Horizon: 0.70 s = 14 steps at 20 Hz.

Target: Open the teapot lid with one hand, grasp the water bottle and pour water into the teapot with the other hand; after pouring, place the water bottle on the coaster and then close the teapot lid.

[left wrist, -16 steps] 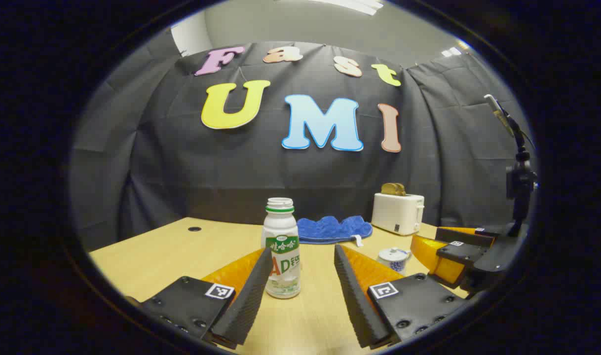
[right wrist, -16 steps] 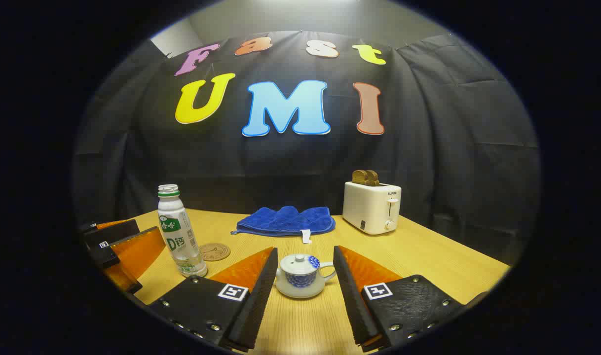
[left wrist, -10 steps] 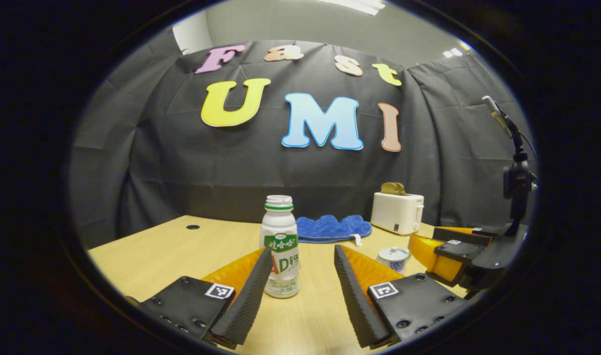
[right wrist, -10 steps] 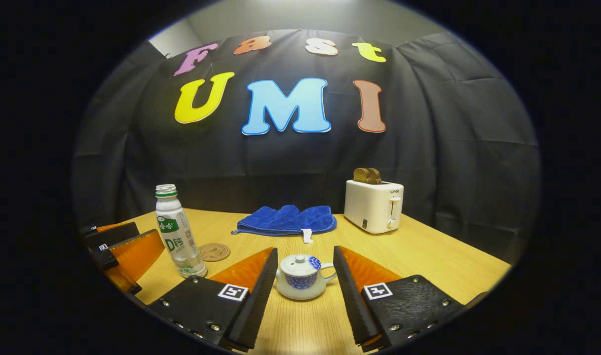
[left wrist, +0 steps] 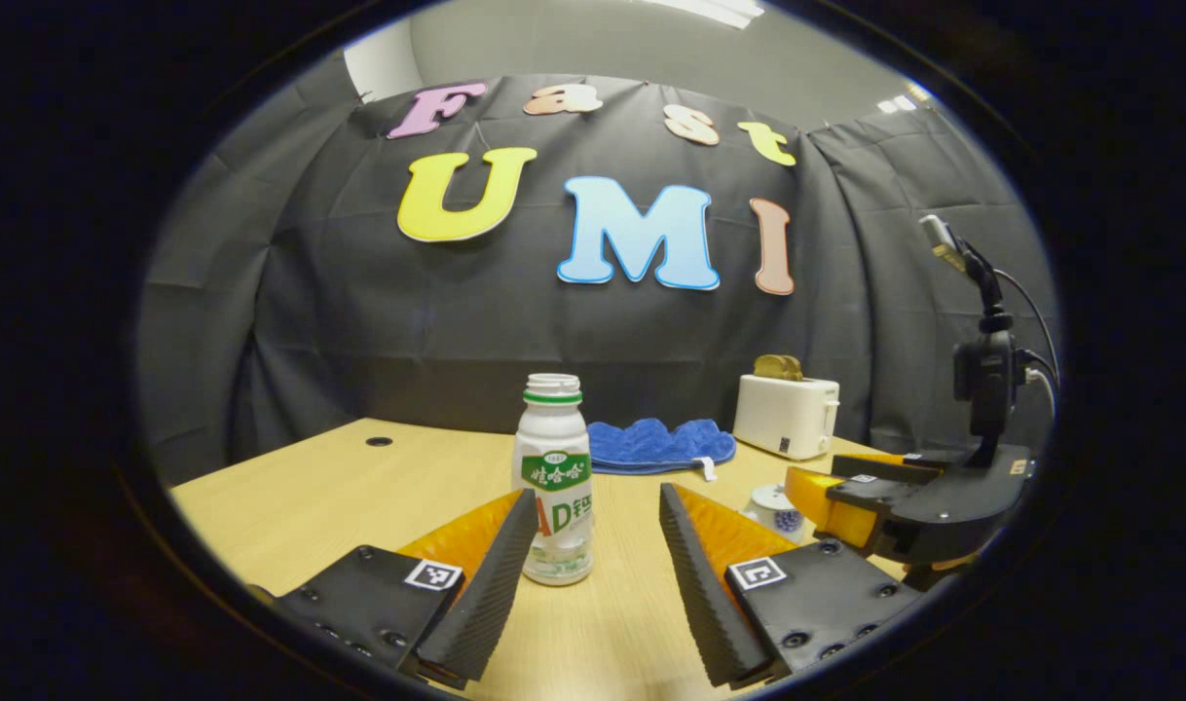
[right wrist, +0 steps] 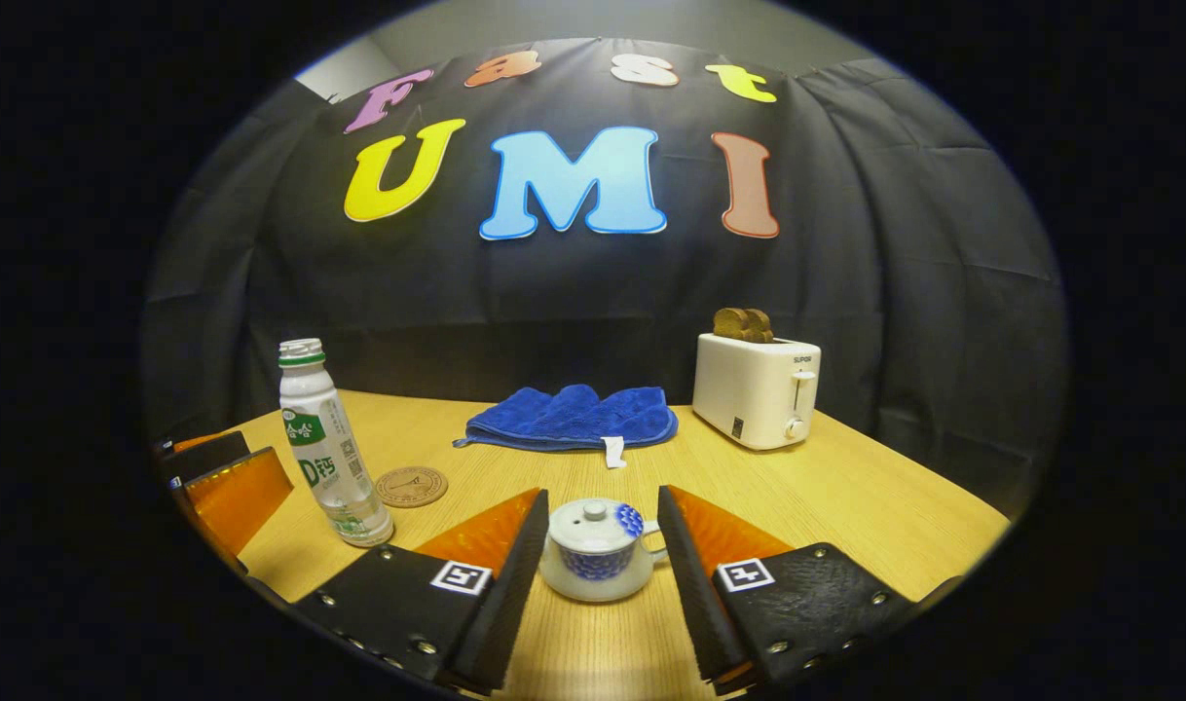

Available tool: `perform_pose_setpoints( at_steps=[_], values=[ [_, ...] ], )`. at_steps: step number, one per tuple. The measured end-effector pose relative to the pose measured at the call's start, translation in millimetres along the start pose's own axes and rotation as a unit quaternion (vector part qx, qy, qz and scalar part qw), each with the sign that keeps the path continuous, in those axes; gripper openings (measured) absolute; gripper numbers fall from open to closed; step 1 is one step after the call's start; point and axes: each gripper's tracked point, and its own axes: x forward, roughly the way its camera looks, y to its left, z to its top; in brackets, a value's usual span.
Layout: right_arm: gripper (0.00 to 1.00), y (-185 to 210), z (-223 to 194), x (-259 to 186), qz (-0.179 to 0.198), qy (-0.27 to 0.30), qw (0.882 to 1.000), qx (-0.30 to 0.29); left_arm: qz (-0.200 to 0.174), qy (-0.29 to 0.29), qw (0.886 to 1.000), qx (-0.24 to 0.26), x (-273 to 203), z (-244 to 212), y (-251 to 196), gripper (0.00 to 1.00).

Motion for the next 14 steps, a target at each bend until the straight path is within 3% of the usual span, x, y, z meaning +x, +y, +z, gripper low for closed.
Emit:
perform_pose_setpoints(
  at_steps=[2, 7, 9, 14],
  values=[
    [0.36, -2.2, -2.8, 9.7, -0.001, 0.006, 1.000, 0.000, 0.000, 0.002, 1.000, 0.001, 2.3, -0.9, 0.4, 0.87],
    [0.36, 8.5, -11.0, 34.0, 0.017, 0.025, 0.999, -0.012, 0.001, 0.008, 1.000, 0.000, 7.3, -7.9, 4.9, 0.86],
    [0.20, 8.6, -13.4, 35.4, 0.018, 0.024, 1.000, -0.007, 0.003, 0.010, 1.000, -0.003, 10.2, -10.4, 6.8, 0.86],
    [0.20, 9.9, -14.3, 34.6, 0.022, 0.026, 0.999, -0.032, 0.004, 0.019, 1.000, -0.007, 17.1, -19.1, 8.9, 0.86]
  ],
)
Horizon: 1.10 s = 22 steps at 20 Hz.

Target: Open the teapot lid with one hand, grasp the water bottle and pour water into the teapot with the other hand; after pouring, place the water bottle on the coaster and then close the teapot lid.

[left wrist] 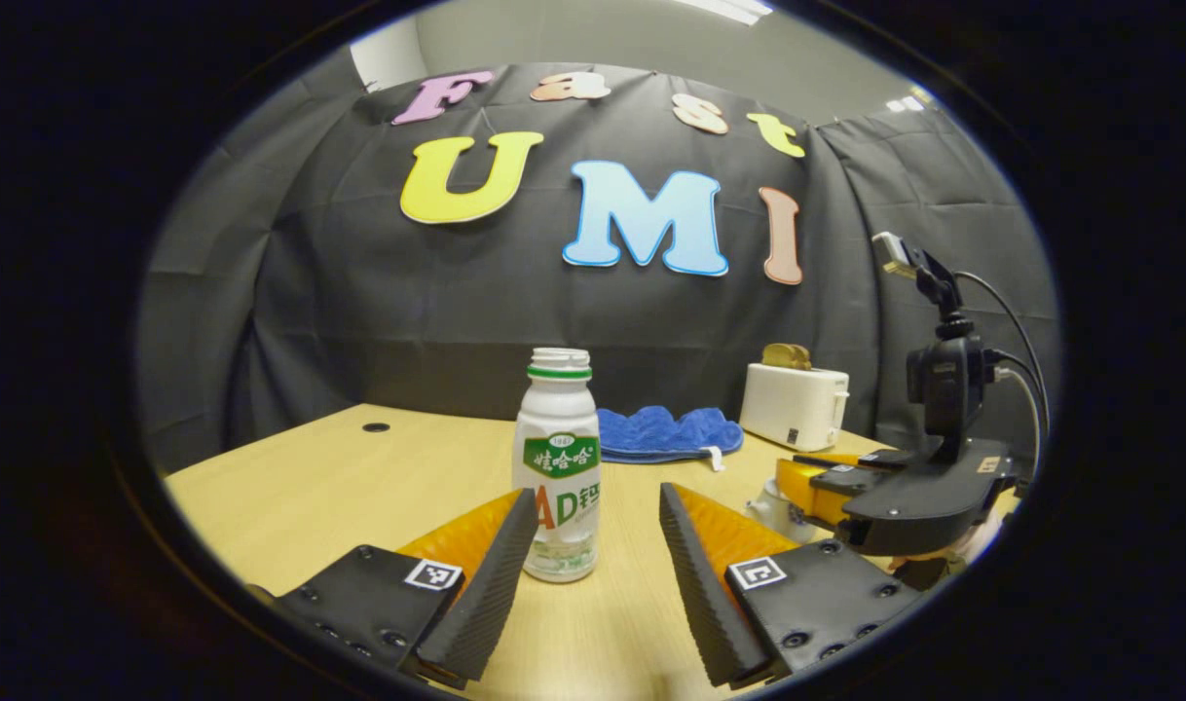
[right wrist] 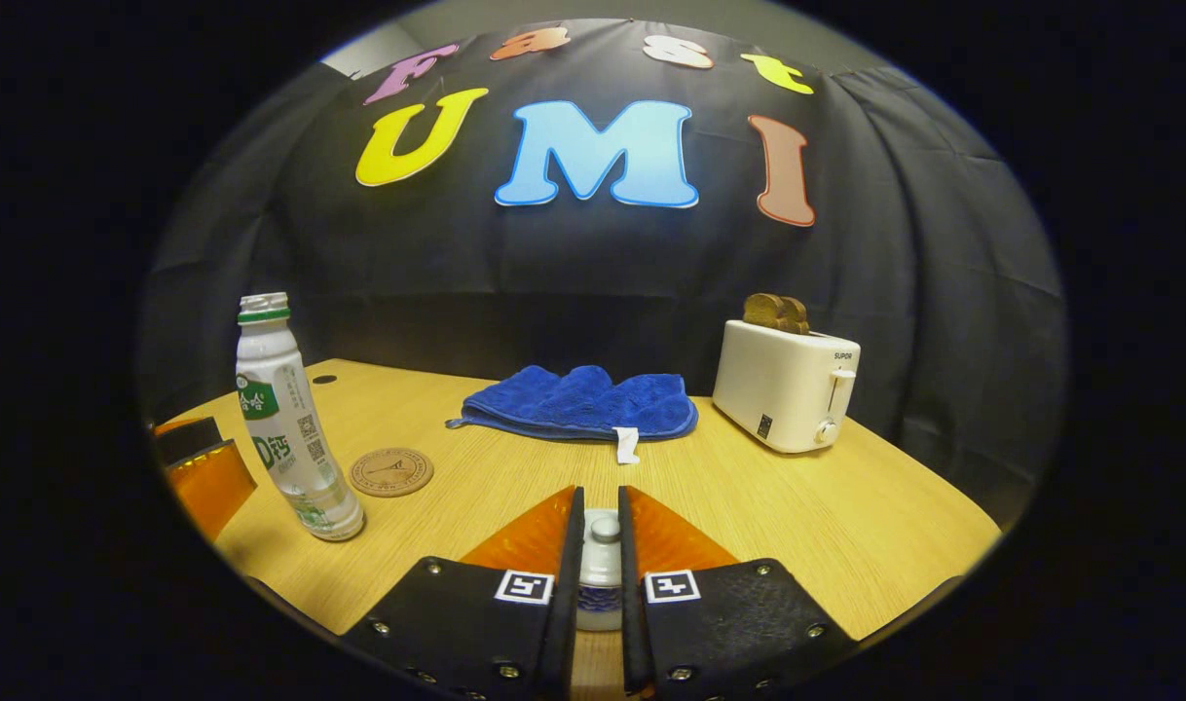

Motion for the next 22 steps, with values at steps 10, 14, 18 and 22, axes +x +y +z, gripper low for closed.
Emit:
perform_pose_setpoints(
  at_steps=[10, 14, 18, 22],
  values=[
    [0.01, 2.2, 3.2, -2.9, 0.012, -0.009, 1.000, 0.007, 0.001, 0.002, 1.000, -0.005, 1.4, -1.6, 2.8, 0.87],
    [0.01, -3.7, 18.9, -11.3, 0.008, -0.039, 0.999, 0.022, 0.005, 0.008, 1.000, -0.002, 4.0, -5.7, 8.6, 0.86],
    [0.01, -14.3, 36.8, -21.6, 0.000, -0.077, 0.996, 0.039, 0.010, 0.016, 1.000, 0.000, 6.6, -13.2, 14.3, 0.87],
    [0.01, -23.8, 46.7, -31.0, -0.009, -0.102, 0.994, 0.046, 0.019, 0.018, 1.000, 0.009, 17.0, -15.2, 21.5, 0.99]
  ],
)
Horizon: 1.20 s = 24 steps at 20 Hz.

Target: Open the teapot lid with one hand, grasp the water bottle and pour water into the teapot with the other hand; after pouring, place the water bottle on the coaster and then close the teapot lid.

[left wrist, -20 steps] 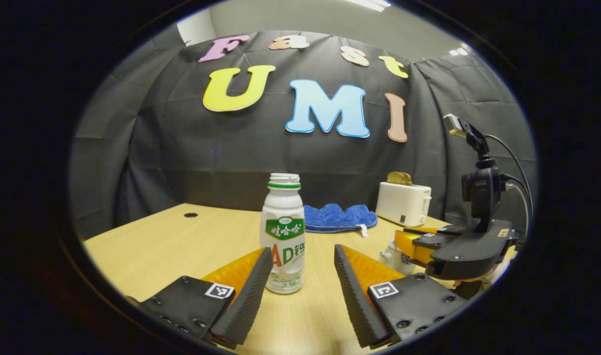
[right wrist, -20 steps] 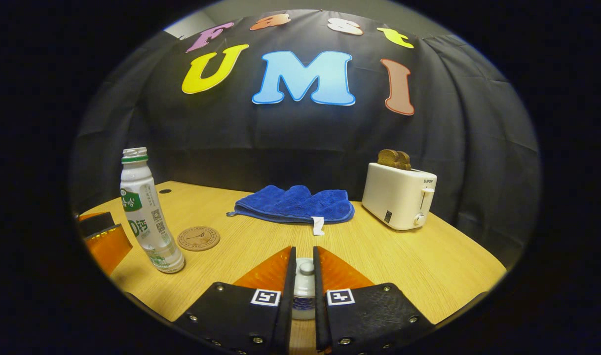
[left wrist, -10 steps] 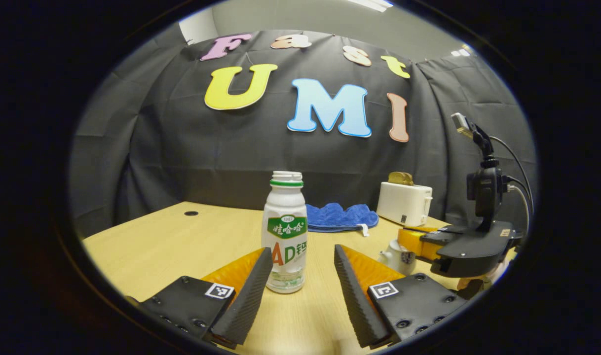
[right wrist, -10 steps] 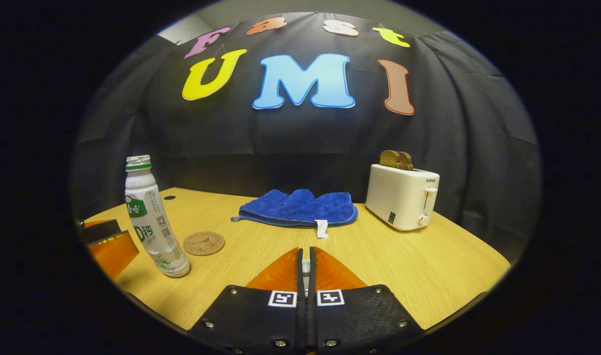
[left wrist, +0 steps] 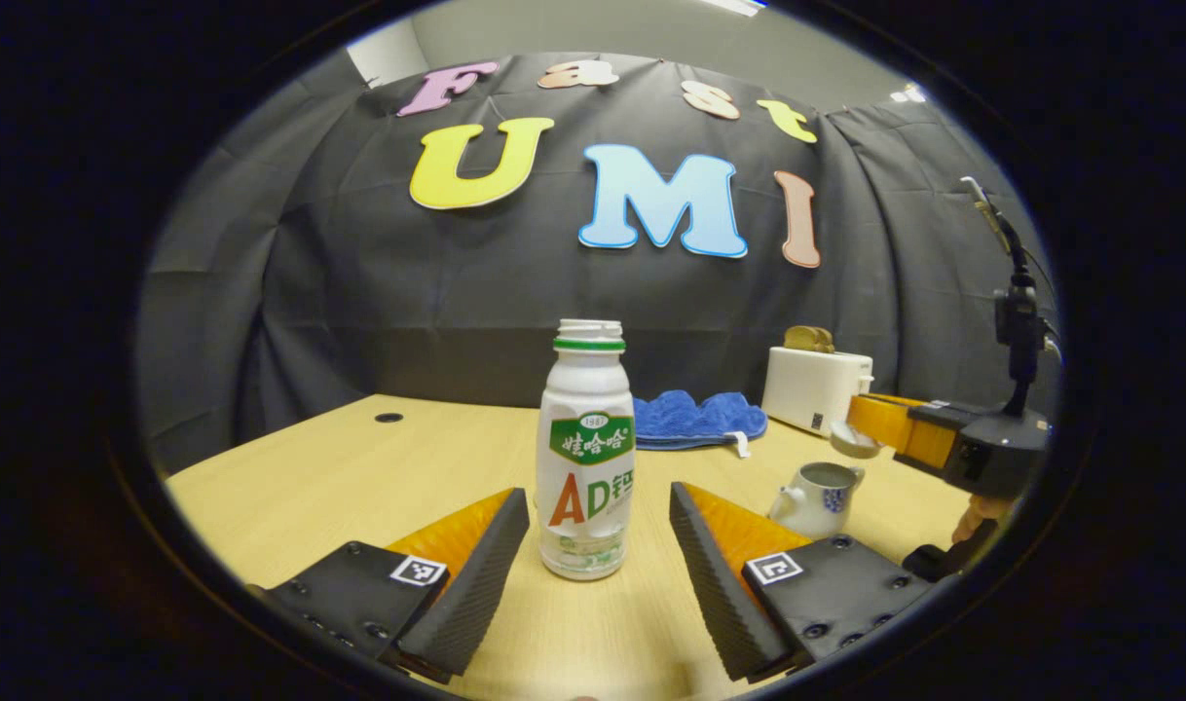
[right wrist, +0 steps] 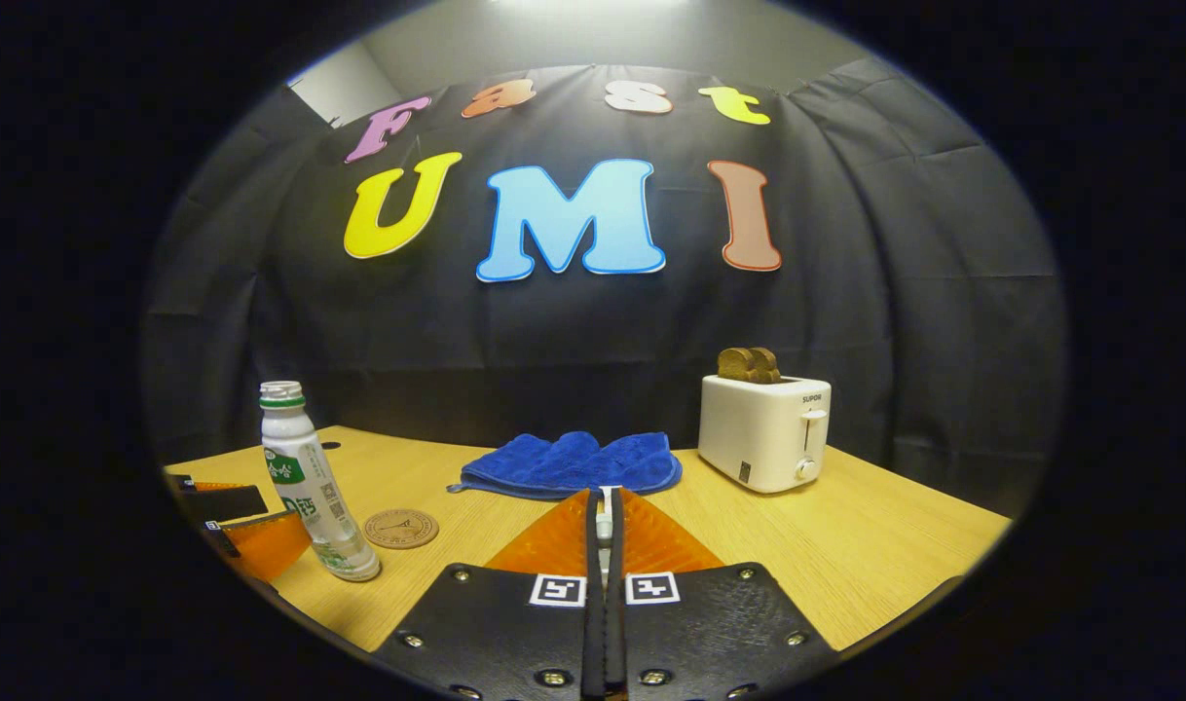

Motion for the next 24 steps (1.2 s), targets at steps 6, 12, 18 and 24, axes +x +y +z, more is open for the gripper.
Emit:
perform_pose_setpoints(
  at_steps=[6, 12, 18, 24],
  values=[
    [0.00, -8.3, 2.0, -5.9, -0.004, -0.006, 1.000, 0.011, 0.001, 0.011, 1.000, 0.016, 31.4, -4.5, 4.9, 0.98],
    [0.00, -18.3, 8.1, -10.4, -0.015, -0.016, 1.000, 0.017, 0.003, 0.017, 0.999, 0.028, 53.3, -4.2, 4.9, 0.99],
    [0.00, -34.6, 11.0, -14.6, -0.029, -0.019, 0.999, 0.039, 0.013, 0.016, 0.998, 0.057, 58.0, -4.0, 4.5, 0.82],
    [0.00, -46.7, 11.1, -21.1, -0.034, -0.026, 0.998, 0.041, 0.013, 0.019, 0.994, 0.111, 54.9, -1.6, -4.5, 0.78]
  ],
)
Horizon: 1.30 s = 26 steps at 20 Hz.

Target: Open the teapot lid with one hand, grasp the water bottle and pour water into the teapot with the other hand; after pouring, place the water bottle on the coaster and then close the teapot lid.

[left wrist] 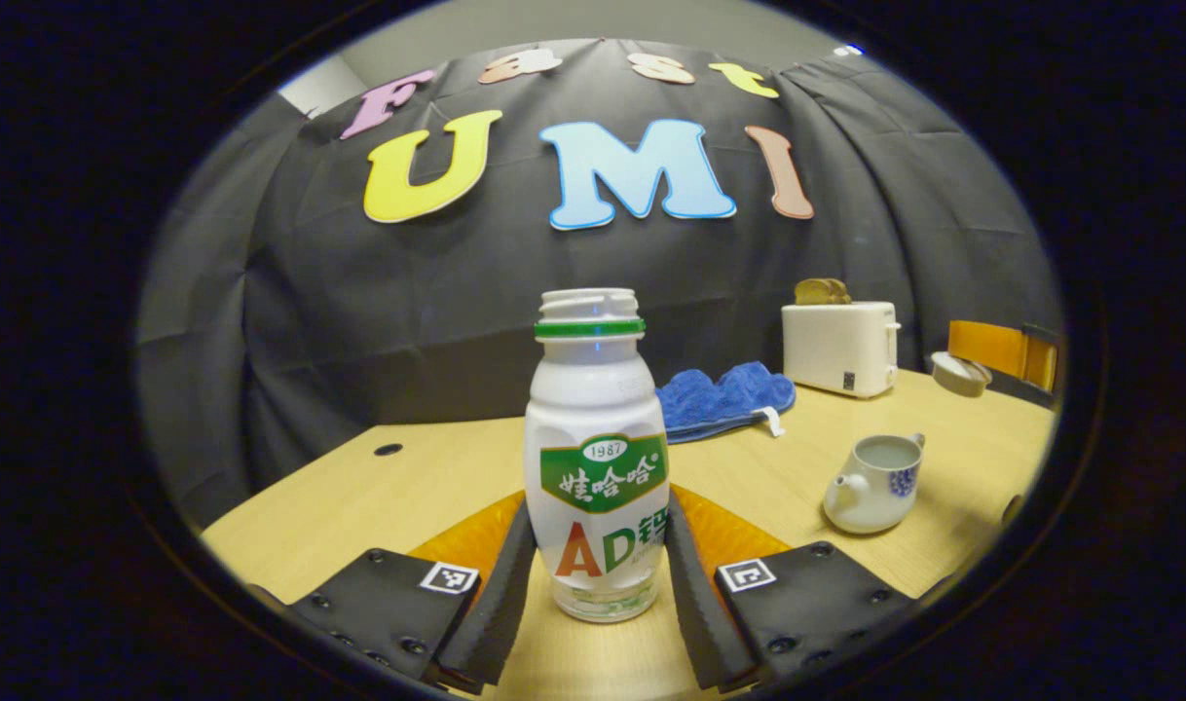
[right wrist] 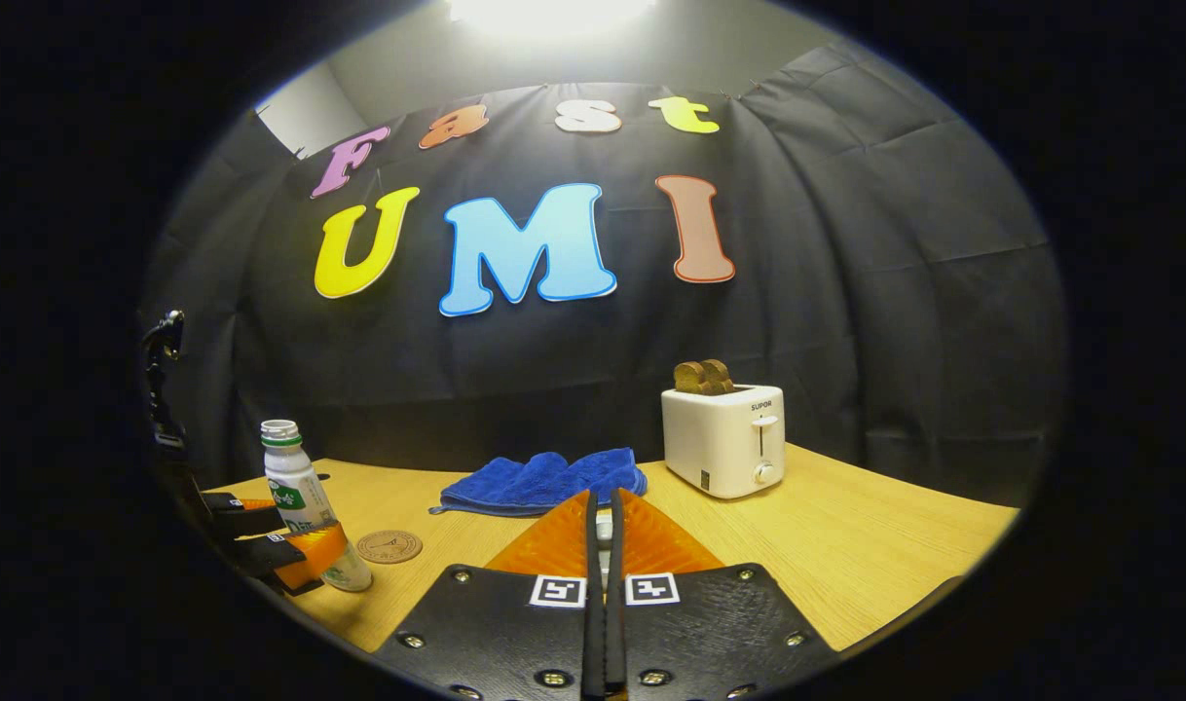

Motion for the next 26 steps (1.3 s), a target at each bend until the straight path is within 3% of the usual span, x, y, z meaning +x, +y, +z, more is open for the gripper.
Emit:
perform_pose_setpoints(
  at_steps=[4, 5, 9, 10, 12, 15, 18, 26],
  values=[
    [0.00, -15.1, -1.9, -6.4, -0.007, -0.002, 1.000, 0.010, 0.005, -0.001, 0.994, 0.109, -3.0, 5.6, -11.3, 0.75],
    [0.00, -20.7, -5.2, -8.2, -0.010, 0.003, 1.000, 0.013, 0.007, -0.002, 0.990, 0.139, -4.0, 6.0, -13.1, 0.78],
    [0.00, -39.6, -14.8, -18.0, -0.017, 0.014, 0.999, 0.041, 0.022, -0.001, 0.968, 0.249, 0.2, 14.5, -12.8, 0.75],
    [0.01, -43.8, -17.7, -19.9, -0.020, 0.014, 0.999, 0.042, 0.024, -0.001, 0.962, 0.271, 2.4, 17.5, -13.2, 0.78],
    [0.00, -50.0, -20.0, -23.1, -0.023, 0.015, 0.999, 0.044, 0.031, -0.003, 0.949, 0.314, 4.5, 22.0, -11.9, 0.71],
    [0.00, -53.8, -19.2, -28.1, -0.022, 0.013, 0.998, 0.052, 0.035, -0.006, 0.923, 0.384, 10.7, 27.0, -15.1, 0.70],
    [0.01, -57.0, -17.8, -30.3, -0.027, 0.008, 0.998, 0.054, 0.032, -0.009, 0.892, 0.451, 15.1, 32.2, -21.0, 0.79],
    [0.00, -53.6, -15.0, -33.7, -0.019, 0.003, 0.998, 0.060, 0.015, -0.022, 0.834, 0.552, 19.4, 37.1, -56.1, 0.75]
  ],
)
